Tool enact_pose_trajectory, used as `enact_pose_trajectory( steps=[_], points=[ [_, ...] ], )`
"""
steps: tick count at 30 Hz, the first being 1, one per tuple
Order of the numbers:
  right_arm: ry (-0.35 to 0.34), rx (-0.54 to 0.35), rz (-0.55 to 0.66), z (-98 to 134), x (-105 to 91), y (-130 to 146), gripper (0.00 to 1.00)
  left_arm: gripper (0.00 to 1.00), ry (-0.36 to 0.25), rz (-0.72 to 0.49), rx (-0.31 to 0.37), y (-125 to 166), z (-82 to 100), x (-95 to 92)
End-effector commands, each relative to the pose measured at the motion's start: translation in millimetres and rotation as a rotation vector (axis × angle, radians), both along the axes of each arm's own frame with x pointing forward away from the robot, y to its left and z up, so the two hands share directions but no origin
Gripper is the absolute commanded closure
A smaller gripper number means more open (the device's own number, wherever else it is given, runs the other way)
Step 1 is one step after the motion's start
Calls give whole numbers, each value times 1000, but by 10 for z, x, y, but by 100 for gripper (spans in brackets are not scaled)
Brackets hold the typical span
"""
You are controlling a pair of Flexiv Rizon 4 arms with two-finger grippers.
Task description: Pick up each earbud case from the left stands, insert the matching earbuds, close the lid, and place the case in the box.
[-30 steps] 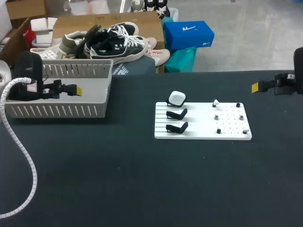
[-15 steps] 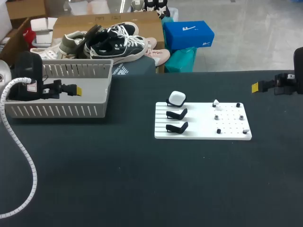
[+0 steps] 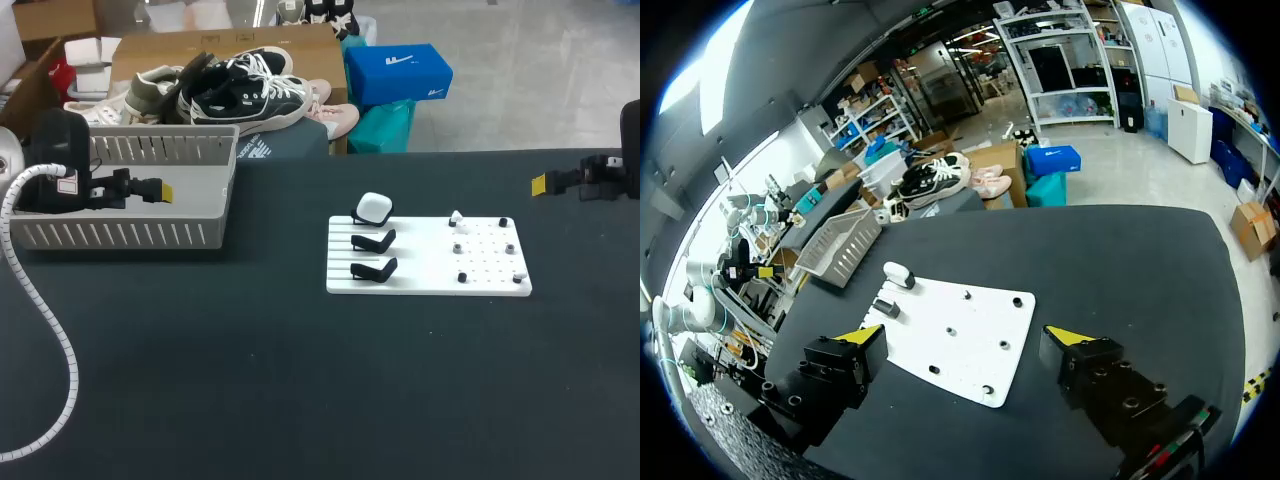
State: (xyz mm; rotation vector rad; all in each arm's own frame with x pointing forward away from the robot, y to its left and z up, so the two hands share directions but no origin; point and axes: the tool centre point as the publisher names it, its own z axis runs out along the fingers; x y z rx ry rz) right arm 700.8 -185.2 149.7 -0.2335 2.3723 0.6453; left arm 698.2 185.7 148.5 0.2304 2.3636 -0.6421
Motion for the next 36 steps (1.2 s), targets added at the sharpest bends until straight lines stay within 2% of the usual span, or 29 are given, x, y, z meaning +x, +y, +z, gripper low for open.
enact_pose_trajectory(
  steps=[1, 11, 12, 16, 19, 21, 26, 29, 31, 36],
  points=[
    [0, 2, 3, -7, 9, -7, 0, 0, 6, 1, 6, -7, 12, 12],
    [0, 2, 3, -7, 9, -7, 0, 0, 6, 1, 6, -7, 12, 12],
    [0, 2, 3, -7, 9, -7, 0, 0, 8, -17, -11, -31, 23, 15],
    [0, 2, 3, -7, 9, -7, 0, 0, -23, -50, -4, -134, 71, 31],
    [0, 2, 3, -7, 9, -7, 0, 0, -60, -86, 1, -213, 114, 42],
    [0, 2, 3, -7, 9, -7, 0, 0, -111, -125, 33, -286, 146, 41],
    [0, 2, 3, -7, 9, -7, 0, 0, -200, -227, 31, -476, 224, 60],
    [0, 2, 3, -7, 9, -7, 0, 0, -248, -350, 41, -642, 290, 91],
    [0, 2, 3, -7, 9, -7, 0, 0, -293, -432, 75, -748, 350, 91],
    [0, 2, 3, -7, 9, -7, 0, 0, -324, -529, 104, -838, 375, 197]
  ],
)
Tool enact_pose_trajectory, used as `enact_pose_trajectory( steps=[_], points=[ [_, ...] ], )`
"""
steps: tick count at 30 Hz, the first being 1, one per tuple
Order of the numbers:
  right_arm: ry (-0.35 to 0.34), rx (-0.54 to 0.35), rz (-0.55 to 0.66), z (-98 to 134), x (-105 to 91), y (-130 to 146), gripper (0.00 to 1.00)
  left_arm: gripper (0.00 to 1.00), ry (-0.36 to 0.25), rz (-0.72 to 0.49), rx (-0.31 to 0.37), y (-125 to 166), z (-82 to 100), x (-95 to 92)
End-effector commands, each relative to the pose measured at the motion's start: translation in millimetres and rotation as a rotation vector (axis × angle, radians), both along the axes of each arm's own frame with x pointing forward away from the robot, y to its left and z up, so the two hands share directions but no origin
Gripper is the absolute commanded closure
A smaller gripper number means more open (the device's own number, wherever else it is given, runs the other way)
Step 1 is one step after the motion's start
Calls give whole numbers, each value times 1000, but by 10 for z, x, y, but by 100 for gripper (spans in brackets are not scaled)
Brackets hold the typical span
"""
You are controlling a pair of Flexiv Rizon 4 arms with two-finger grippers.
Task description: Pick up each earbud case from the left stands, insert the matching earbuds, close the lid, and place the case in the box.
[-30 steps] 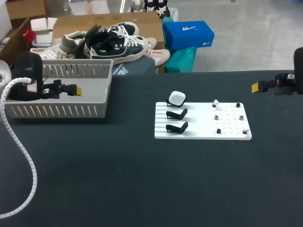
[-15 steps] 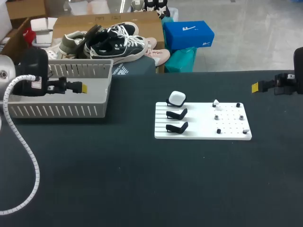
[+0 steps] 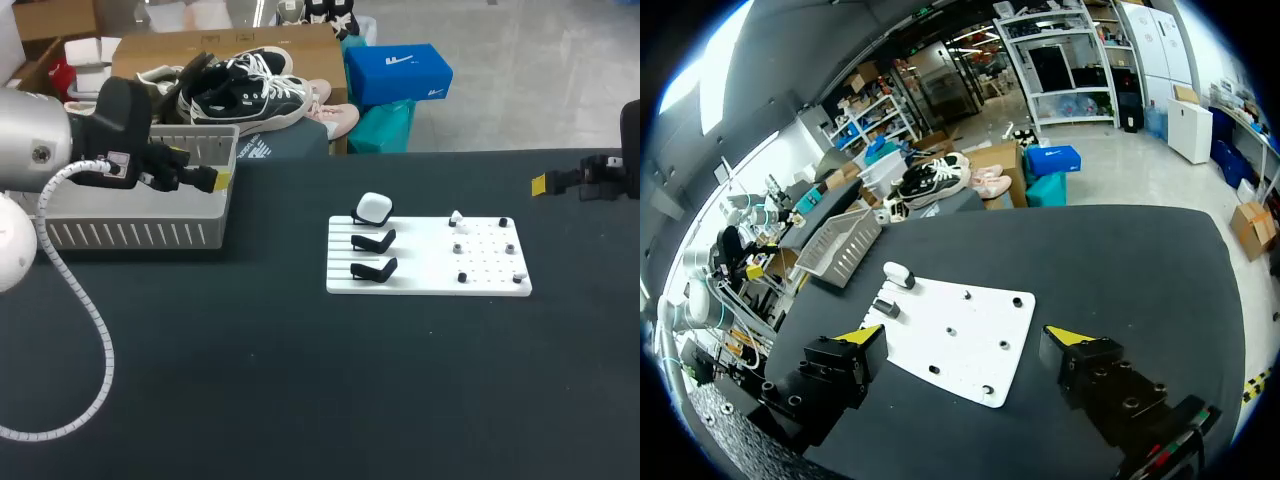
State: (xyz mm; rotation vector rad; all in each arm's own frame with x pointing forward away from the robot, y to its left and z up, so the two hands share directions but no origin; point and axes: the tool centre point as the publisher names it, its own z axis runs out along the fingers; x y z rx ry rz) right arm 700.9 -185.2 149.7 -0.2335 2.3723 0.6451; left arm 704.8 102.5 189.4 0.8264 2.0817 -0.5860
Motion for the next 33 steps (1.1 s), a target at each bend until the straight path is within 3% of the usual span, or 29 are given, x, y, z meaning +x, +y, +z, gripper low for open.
enact_pose_trajectory(
  steps=[1, 7, 13, 18, 33],
  points=[
    [0, 2, 3, -7, 9, -7, 0, 0, -16, -149, -14, -14, -35, 151],
    [0, 2, 3, -7, 9, -7, 0, 0, -72, -341, 17, -72, -51, 299],
    [0, 2, 3, -7, 9, -7, 0, 0, -88, -506, 11, -124, -71, 450],
    [0, 2, 3, -7, 9, -7, 0, 0, -101, -614, 3, -206, -195, 500],
    [0, 2, 3, -7, 9, -7, 0, 0, -91, -771, 35, -745, -582, 657]
  ],
)
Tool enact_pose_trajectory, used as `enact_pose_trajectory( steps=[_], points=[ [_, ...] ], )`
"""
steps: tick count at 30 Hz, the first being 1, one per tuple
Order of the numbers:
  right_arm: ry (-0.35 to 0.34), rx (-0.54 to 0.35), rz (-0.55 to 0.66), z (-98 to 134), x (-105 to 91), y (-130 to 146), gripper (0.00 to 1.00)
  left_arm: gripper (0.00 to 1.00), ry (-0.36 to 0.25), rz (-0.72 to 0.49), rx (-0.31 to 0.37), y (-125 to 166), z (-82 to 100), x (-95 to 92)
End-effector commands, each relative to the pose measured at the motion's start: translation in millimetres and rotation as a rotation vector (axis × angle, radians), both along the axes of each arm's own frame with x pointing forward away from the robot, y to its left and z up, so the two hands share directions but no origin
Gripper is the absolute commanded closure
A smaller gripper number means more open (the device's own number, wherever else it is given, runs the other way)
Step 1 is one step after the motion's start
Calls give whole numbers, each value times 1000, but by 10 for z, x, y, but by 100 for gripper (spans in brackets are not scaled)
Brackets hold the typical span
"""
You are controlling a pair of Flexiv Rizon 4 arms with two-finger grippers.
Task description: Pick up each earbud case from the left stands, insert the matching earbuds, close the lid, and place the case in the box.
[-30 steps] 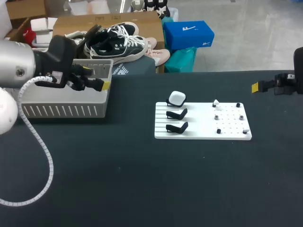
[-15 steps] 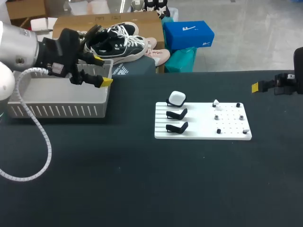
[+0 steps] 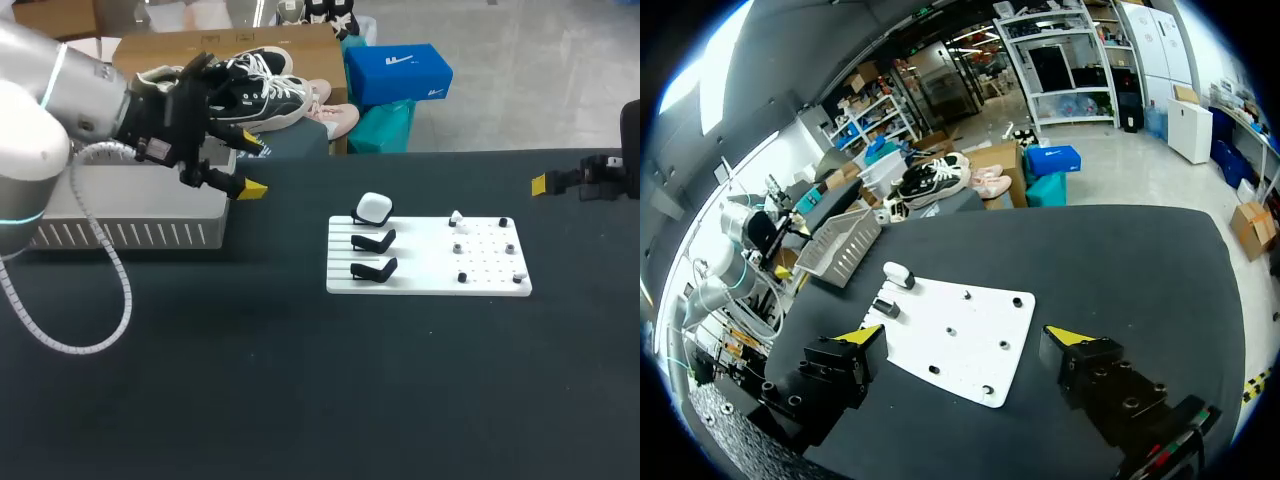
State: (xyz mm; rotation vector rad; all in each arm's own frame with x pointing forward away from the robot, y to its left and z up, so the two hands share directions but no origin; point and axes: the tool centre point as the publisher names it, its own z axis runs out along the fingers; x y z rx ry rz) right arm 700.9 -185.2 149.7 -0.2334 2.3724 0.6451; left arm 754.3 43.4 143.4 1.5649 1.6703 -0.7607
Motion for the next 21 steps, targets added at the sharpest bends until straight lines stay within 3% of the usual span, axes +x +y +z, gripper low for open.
enact_pose_trajectory(
  steps=[1, 6, 21],
  points=[
    [0, 2, 3, -7, 8, -7, 0, 0, 76, -113, 2, -191, -170, 195],
    [0, 2, 3, -7, 8, -7, 0, 0, 121, -105, -1, -312, -309, 321],
    [0, 2, 3, -7, 8, -7, 0, 0, 121, -119, -28, -694, -636, 467]
  ],
)
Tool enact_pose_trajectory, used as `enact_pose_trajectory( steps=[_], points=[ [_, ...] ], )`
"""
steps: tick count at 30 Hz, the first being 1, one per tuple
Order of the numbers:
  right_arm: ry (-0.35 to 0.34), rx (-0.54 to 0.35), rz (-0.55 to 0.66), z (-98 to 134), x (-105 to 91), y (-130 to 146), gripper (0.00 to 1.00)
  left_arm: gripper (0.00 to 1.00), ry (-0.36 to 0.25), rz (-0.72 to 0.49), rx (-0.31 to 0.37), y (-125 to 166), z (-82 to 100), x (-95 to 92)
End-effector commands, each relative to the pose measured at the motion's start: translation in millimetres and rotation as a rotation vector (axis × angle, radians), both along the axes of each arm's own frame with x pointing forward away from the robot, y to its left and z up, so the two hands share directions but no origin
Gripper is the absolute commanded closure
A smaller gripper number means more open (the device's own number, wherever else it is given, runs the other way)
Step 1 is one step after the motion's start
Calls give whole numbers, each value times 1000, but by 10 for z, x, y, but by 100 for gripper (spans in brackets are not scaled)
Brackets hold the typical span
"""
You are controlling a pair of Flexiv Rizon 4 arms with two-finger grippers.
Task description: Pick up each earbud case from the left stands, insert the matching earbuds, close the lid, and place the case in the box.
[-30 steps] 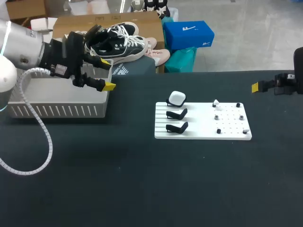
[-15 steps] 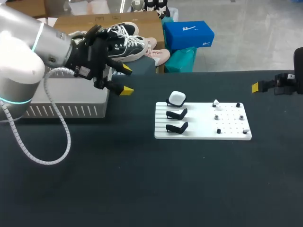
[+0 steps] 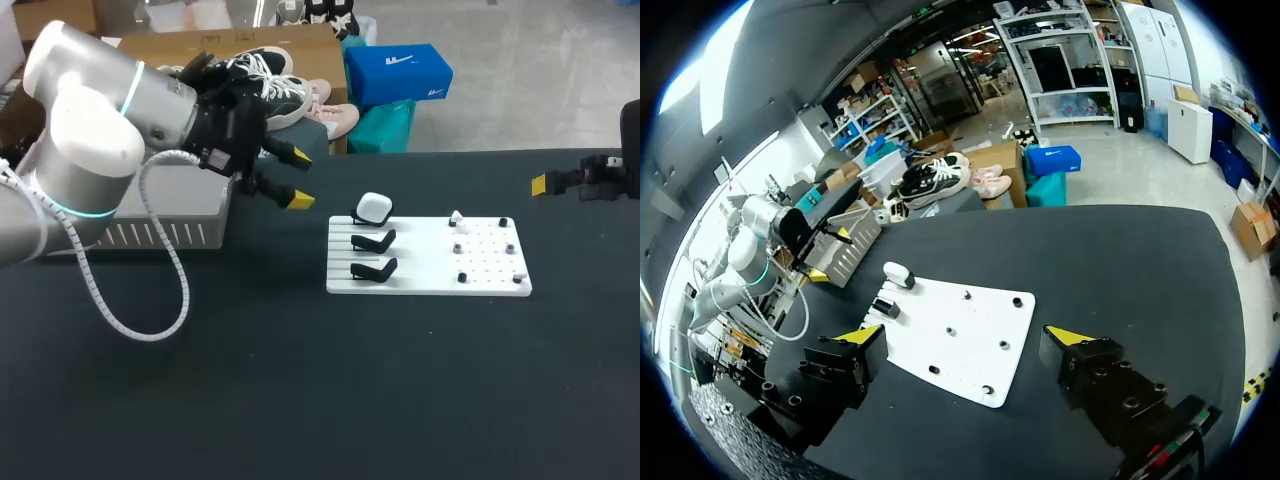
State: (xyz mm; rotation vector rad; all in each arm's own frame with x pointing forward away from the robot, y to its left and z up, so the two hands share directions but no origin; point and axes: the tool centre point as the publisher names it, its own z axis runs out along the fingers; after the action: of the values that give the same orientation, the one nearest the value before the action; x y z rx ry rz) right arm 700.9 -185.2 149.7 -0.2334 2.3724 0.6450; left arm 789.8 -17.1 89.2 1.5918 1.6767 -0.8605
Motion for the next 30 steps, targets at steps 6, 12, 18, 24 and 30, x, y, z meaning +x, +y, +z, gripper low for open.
enact_pose_trajectory(
  steps=[6, 12, 18, 24, 30],
  points=[
    [0, 2, 3, -7, 8, -7, 0, 0, 60, -60, -31, -206, -185, 116],
    [0, 2, 3, -7, 8, -7, 0, 5, 51, -39, -54, -356, -272, 94],
    [0, 2, 3, -7, 8, -7, 0, 12, 56, -13, -72, -457, -355, 134],
    [0, 2, 3, -7, 8, -7, 0, 20, 63, -1, -82, -511, -421, 190],
    [0, 2, 3, -7, 8, -7, 0, 37, 72, 16, -86, -546, -501, 250]
  ],
)
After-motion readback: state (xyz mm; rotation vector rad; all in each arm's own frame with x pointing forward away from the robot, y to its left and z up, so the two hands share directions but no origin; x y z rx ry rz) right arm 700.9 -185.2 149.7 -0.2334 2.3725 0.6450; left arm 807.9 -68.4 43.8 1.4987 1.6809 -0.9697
